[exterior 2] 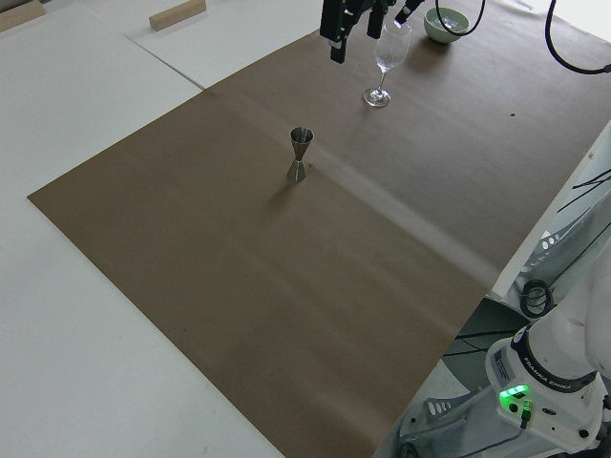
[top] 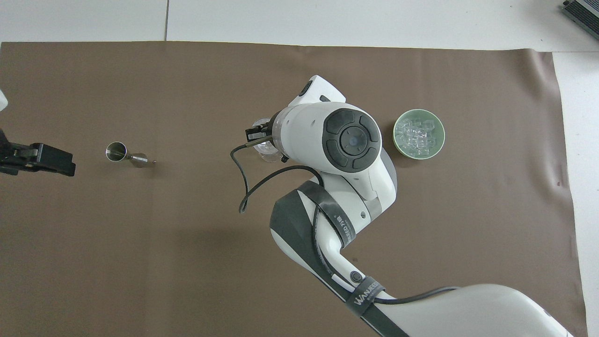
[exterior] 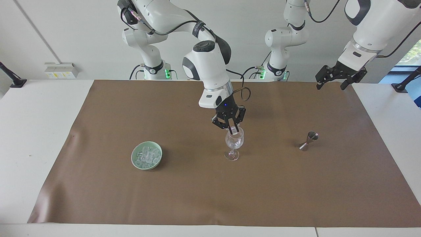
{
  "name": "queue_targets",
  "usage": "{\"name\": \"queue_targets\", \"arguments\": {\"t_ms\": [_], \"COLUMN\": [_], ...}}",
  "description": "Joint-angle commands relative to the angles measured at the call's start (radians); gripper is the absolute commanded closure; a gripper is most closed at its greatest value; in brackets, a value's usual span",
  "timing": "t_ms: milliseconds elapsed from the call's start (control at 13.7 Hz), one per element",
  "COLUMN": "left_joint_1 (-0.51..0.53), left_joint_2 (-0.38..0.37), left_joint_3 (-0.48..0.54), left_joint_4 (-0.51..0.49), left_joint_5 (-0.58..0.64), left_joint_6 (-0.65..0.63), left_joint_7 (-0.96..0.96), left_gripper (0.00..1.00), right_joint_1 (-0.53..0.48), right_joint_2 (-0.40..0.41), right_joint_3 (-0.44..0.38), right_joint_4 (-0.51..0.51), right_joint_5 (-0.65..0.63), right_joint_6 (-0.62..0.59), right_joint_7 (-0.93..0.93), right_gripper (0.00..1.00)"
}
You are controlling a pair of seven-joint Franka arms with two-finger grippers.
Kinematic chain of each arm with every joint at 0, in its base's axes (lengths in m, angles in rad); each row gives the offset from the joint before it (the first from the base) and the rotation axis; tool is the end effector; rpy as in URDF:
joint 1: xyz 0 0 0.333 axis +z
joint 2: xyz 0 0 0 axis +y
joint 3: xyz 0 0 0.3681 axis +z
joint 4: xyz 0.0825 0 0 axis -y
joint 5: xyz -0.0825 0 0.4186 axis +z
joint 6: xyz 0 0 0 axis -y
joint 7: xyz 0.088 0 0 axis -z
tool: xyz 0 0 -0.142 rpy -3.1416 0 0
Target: Pour wine and add ice with both arms
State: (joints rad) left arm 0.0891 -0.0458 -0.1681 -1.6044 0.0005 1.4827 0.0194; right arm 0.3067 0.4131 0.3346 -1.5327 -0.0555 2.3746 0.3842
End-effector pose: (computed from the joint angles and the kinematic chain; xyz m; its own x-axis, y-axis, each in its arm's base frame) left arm 0.5584 -0.0464 0.6435 0.9923 -0.0972 -0.0766 -0.0980 -0.9952 -0.0067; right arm 0.6491 0.4317 0.4824 0.9126 0.1673 0.3731 0.2682 -0.9337 -0.2372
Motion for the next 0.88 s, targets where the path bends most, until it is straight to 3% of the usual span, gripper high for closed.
{"name": "queue_targets", "arguments": {"t_ms": [0, 219, 803], "left_joint_1": [-0.072, -0.068, -0.025], "left_joint_2": [-0.034, -0.034, -0.037], "left_joint_3": [0.031, 0.035, 0.035], "left_joint_4": [-0.026, -0.029, -0.032], "left_joint_5": [0.039, 0.027, -0.039], "left_joint_6": [-0.022, -0.024, 0.030], "left_joint_7": [0.008, 0.028, 0.037], "left_gripper": [0.00, 0.00, 0.00], "right_joint_1": [-0.014, -0.014, -0.015], "right_joint_2": [0.012, 0.012, 0.012], "right_joint_3": [0.012, 0.012, 0.011], "right_joint_4": [0.009, 0.009, 0.009], "right_joint_5": [-0.020, -0.021, -0.023], "right_joint_6": [0.012, 0.012, 0.009], "right_joint_7": [-0.024, -0.024, -0.027], "right_gripper": [0.79, 0.73, 0.70]}}
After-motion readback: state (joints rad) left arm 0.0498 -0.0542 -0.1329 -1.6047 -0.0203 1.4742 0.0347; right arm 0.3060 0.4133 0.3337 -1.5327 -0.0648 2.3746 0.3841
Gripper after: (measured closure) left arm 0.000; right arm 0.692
